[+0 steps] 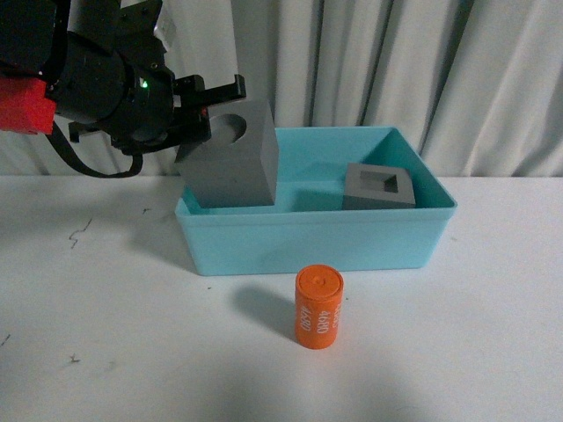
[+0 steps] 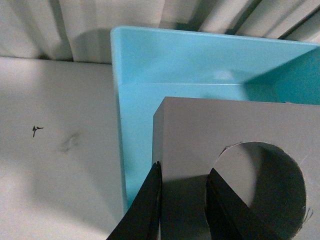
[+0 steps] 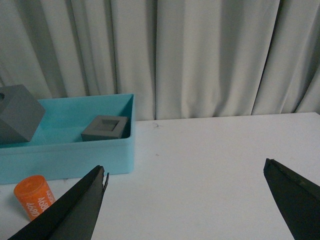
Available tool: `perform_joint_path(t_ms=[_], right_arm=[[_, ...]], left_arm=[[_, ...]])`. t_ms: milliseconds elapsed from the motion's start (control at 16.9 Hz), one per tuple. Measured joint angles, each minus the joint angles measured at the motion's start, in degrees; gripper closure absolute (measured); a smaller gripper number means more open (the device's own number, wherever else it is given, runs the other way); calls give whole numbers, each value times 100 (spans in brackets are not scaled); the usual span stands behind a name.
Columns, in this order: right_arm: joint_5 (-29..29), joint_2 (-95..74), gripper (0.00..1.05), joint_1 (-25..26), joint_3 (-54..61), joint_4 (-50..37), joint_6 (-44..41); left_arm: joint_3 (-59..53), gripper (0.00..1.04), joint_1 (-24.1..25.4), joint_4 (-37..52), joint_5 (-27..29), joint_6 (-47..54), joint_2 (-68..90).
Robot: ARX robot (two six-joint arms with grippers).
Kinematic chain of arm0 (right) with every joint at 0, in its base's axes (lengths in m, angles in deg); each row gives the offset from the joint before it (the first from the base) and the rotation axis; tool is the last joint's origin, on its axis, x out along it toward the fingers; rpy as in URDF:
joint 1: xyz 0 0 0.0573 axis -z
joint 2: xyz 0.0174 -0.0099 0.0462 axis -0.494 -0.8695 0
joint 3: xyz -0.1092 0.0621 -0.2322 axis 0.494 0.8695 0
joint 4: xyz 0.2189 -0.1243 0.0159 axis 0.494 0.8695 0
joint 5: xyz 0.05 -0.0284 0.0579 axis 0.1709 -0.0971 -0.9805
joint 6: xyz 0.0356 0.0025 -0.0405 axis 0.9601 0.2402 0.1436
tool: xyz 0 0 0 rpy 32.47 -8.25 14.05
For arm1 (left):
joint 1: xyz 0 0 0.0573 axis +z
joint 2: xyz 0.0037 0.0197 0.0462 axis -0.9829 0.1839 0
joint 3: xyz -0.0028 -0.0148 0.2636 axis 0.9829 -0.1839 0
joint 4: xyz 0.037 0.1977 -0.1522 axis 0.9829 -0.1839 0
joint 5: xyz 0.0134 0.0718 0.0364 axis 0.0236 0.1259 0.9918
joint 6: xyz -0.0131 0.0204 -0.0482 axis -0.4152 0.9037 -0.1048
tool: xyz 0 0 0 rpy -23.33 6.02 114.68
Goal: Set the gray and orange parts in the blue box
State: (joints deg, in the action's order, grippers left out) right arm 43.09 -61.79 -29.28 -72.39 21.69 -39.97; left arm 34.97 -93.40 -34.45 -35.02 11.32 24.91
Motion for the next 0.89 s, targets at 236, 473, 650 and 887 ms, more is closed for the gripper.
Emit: perform_joint_path(t_ms=[236, 473, 650, 887], right_arm=[[0, 0, 6, 0, 0, 2, 0], [0, 0, 6, 0, 0, 2, 0], [0, 0, 6, 0, 0, 2, 0], [0, 0, 6, 0, 0, 2, 0]], left_arm=[[-721, 38, 197, 127, -20, -50, -376], [-2166, 5, 732, -164, -424, -857, -2474], [-3639, 7, 1209, -1051, -553, -1403, -4319], [-5261, 7, 2334, -3471, -901, -1628, -7783]])
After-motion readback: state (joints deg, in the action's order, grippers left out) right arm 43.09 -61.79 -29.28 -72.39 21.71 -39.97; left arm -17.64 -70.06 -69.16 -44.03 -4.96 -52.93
